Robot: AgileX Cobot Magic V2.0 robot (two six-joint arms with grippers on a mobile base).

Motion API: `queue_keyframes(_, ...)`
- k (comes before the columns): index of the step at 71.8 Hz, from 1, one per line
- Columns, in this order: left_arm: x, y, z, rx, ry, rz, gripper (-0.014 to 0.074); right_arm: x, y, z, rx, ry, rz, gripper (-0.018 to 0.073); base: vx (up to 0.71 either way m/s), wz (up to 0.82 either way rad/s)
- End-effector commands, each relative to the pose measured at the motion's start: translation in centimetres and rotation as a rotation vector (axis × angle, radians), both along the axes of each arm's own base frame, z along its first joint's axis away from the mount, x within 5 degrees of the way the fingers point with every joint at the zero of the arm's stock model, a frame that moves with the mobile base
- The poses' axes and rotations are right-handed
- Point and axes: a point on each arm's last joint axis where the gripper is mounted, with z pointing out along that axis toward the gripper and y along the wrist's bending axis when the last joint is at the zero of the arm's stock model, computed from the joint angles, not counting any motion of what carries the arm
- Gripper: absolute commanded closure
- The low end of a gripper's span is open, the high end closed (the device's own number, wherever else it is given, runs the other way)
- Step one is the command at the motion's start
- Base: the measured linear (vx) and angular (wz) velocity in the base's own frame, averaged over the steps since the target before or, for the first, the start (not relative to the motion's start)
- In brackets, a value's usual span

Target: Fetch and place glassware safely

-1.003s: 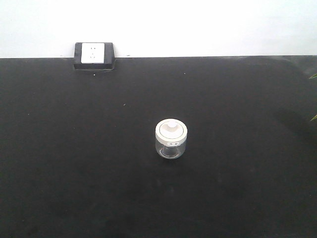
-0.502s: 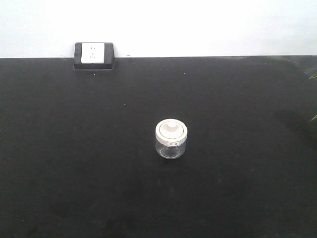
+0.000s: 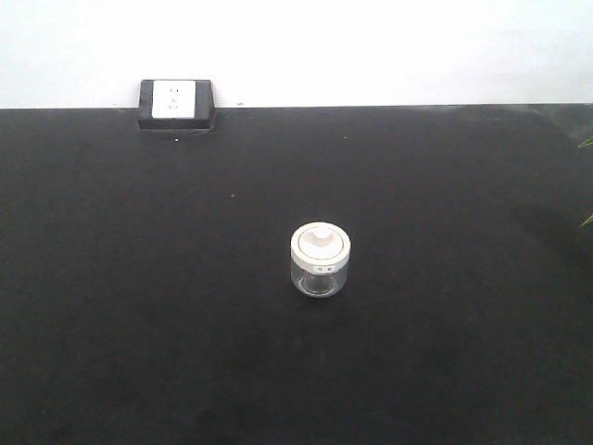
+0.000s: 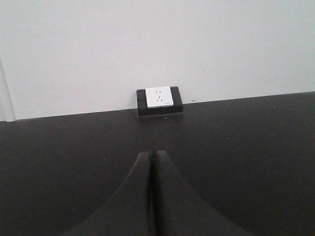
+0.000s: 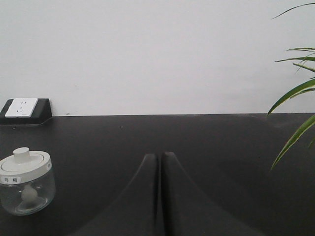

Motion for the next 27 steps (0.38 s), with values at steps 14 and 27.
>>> queue_keyframes(14, -0.04, -0.05, -0.24, -0.019, -0.062, -0.006, 0.0603, -0.09, -0.05, 0.09, -0.008, -0.071, -0.009, 0.0567, 0.00, 0.00)
queue_keyframes(27, -0.04, -0.05, -0.24, -0.019, -0.062, -0.006, 0.0603, -0.09, -0.05, 0.09, -0.008, -0.071, -0.009, 0.0567, 0.00, 0.00)
